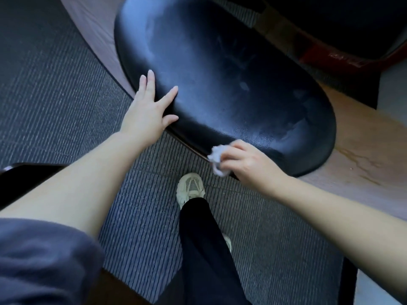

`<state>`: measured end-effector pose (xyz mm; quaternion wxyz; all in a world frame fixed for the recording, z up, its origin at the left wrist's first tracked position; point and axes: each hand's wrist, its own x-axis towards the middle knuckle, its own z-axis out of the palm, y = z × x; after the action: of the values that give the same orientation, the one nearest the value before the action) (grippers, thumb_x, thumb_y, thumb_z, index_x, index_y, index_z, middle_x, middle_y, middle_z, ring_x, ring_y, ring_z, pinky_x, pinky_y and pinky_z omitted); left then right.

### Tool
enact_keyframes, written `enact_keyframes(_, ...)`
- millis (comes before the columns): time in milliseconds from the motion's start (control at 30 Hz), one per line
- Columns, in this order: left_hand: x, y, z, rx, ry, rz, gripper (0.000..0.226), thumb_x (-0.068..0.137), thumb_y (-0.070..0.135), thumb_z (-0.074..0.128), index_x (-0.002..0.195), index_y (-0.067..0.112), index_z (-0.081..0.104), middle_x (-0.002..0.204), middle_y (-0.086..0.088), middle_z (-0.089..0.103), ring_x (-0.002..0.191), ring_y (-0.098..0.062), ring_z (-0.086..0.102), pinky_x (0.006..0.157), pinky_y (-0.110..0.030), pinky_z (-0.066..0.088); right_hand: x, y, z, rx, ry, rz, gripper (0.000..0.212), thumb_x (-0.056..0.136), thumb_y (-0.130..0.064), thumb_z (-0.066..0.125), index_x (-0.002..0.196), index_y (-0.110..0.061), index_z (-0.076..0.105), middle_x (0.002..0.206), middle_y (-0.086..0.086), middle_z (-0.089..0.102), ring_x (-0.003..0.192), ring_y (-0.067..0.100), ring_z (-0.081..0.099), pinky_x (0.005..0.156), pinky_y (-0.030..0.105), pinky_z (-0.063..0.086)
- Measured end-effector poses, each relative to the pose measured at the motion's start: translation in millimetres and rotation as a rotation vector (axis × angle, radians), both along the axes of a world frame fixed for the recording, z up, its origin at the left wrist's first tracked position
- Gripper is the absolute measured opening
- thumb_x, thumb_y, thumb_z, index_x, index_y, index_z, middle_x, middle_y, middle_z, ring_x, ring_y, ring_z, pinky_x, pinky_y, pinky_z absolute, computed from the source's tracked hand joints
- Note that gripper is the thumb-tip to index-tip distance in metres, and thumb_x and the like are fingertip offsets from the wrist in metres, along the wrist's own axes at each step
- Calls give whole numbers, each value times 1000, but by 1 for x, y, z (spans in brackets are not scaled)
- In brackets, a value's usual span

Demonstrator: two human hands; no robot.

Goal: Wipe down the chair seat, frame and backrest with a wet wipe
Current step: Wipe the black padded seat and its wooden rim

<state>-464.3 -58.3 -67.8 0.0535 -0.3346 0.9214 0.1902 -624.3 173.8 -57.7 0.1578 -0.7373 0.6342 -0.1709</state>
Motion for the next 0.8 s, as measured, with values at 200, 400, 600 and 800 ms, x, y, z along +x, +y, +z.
enact_keyframes(200, -19, 42, 10, -8, -102, -39, 63, 98, 34, 44, 154, 27, 18, 161, -18, -11, 149, -35, -10, 119, -54, 4, -24, -6, 3, -17, -95, -460, 23, 80, 2, 47, 78, -8, 68, 91, 2, 64, 88, 25, 50, 81, 28, 44)
enact_keyframes(400, -48, 75, 18, 43, -219, -180, 65, 99, 49, 37, 155, 28, 11, 162, -15, -9, 150, -29, -11, 119, -53, 0, -38, 48, 19, 56, -67, -314, 26, 76, -3, 44, 76, -11, 68, 92, -1, 66, 83, 22, 51, 76, 25, 42)
enact_keyframes(600, -93, 76, 17, 75, -239, -273, 65, 99, 54, 34, 155, 30, 11, 163, -12, -6, 150, -29, -7, 119, -53, 4, -90, 8, 19, 46, -59, -869, 32, 67, 9, 47, 72, -9, 73, 86, 6, 69, 81, 12, 46, 70, 19, 28)
enact_keyframes(800, -122, 75, 14, 100, -302, -310, 68, 97, 57, 35, 155, 31, 8, 163, -11, -8, 150, -29, -9, 119, -53, 3, -114, 46, 20, 80, -43, -669, 31, 72, -1, 41, 74, -10, 70, 86, 4, 68, 82, 28, 58, 75, 25, 38)
